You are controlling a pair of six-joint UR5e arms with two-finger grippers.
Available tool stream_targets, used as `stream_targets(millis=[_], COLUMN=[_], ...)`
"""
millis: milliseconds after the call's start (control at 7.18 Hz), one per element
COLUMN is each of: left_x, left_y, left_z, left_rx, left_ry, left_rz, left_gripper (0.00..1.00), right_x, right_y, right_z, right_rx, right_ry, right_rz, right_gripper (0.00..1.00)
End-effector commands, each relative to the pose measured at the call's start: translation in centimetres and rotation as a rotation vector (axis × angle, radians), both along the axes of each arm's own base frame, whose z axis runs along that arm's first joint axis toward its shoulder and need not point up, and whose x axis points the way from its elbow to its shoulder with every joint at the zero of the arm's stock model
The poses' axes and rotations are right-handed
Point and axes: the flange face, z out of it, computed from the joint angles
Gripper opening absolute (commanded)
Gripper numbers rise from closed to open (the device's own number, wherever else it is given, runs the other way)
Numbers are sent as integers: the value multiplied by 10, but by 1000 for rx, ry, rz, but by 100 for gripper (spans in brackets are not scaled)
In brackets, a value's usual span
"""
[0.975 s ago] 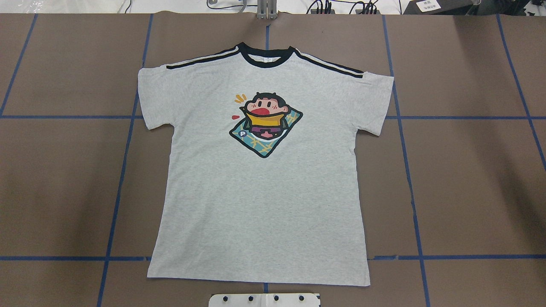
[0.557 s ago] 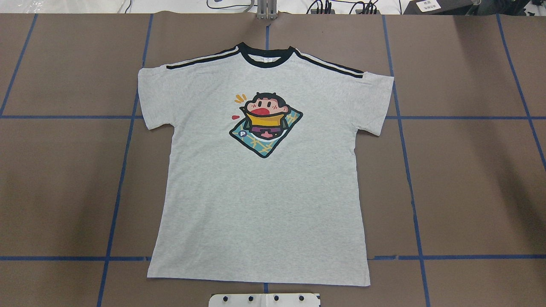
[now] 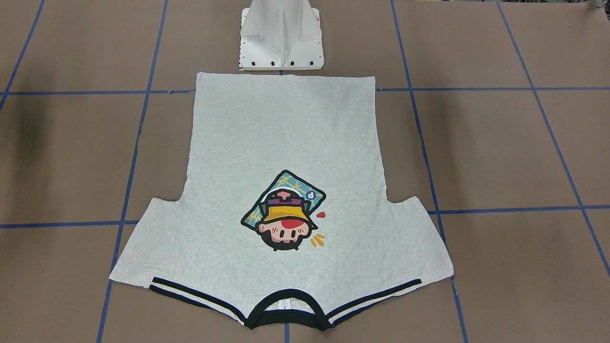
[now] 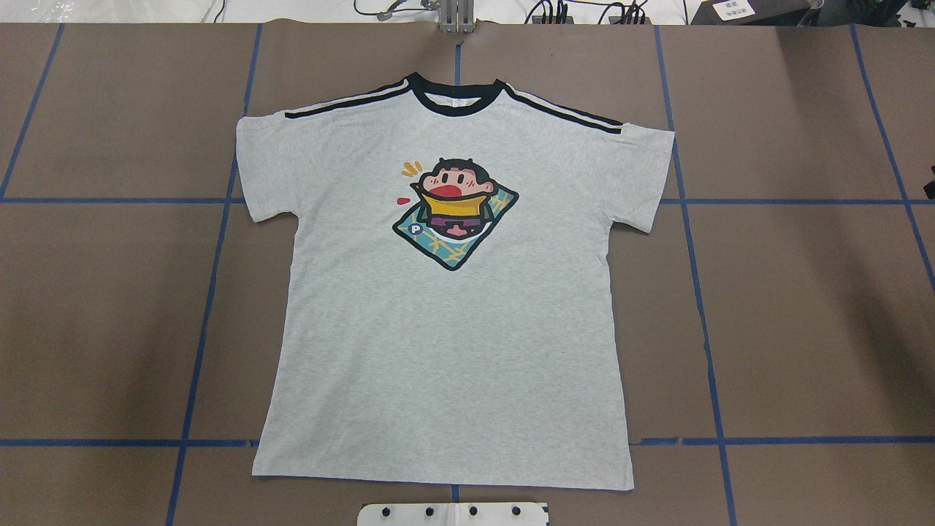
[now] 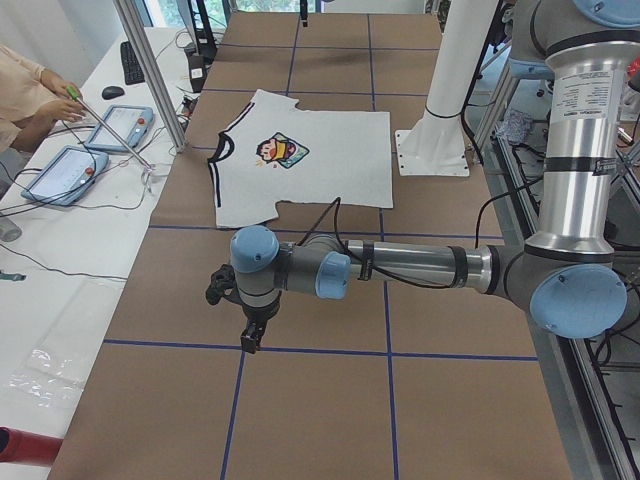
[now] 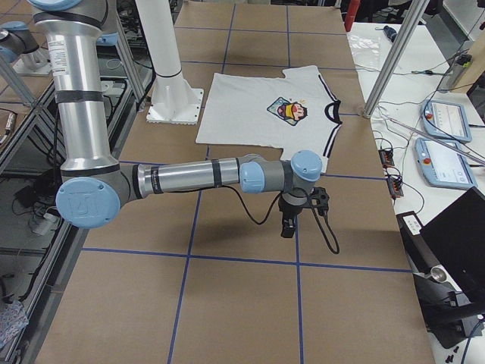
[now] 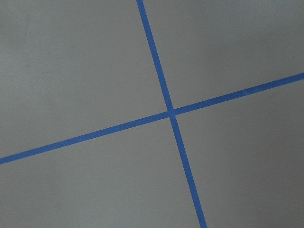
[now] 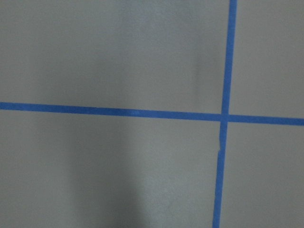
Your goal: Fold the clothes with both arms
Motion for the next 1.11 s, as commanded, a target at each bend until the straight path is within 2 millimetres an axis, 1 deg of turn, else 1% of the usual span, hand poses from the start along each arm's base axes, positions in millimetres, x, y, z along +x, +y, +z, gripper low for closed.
stream_targets(millis=[0,139,279,418,557,697,836,975], left_x=[1,1,1,0,1,1,1,1], left_y=[0,-1,0,0,-1,-1,-1,-1], left_z=[-2,-3,-6,-6,-7,-7,-9,-9], left_rx=[4,5,10,11,13,13,17,16], left_ry=[0,2,2,2,2,2,2,0], left_rz=[0,0,0,-1,0,0,0,0], left_gripper=[100,100,100,100,100,100,100,100], right_x=[-51,-82,-120,-158,-177,-205,-234,-245], right_y=[-25,-35,-57,-82,-108,-122,-127,-130], right_z=[10,23,0,-44,-79,-107,-117,-121], right_rx=[174,274,302,257,287,237,224,253], right_ry=[-63,-95,-133,-163,-187,-215,-175,-145], right_rz=[-80,-122,-94,-29,2,58,103,126], right_gripper=[100,100,100,100,100,100,100,100])
